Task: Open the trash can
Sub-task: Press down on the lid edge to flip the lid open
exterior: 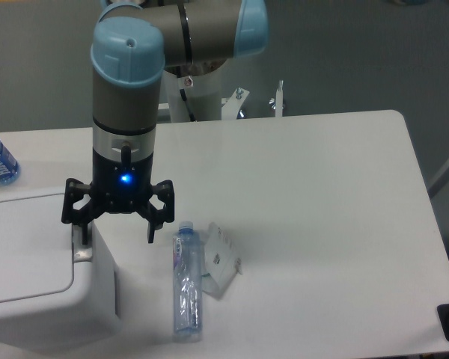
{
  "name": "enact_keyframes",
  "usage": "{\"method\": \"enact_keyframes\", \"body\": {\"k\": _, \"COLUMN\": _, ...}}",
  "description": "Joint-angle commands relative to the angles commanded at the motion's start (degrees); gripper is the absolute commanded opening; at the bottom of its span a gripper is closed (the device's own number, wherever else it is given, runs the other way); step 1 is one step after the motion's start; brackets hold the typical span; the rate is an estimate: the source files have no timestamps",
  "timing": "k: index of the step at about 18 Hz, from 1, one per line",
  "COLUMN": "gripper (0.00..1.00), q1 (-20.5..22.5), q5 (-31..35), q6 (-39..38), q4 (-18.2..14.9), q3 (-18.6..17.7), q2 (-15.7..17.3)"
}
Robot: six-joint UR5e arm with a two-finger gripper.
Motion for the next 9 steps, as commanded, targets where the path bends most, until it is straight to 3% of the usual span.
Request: {"method": "enact_keyframes", "body": {"k": 9, "gripper": 1.0, "q1": 0.0, "q5": 0.0, "q6": 0.09, "q4": 0.53, "q3": 0.09, "q2": -0.35}}
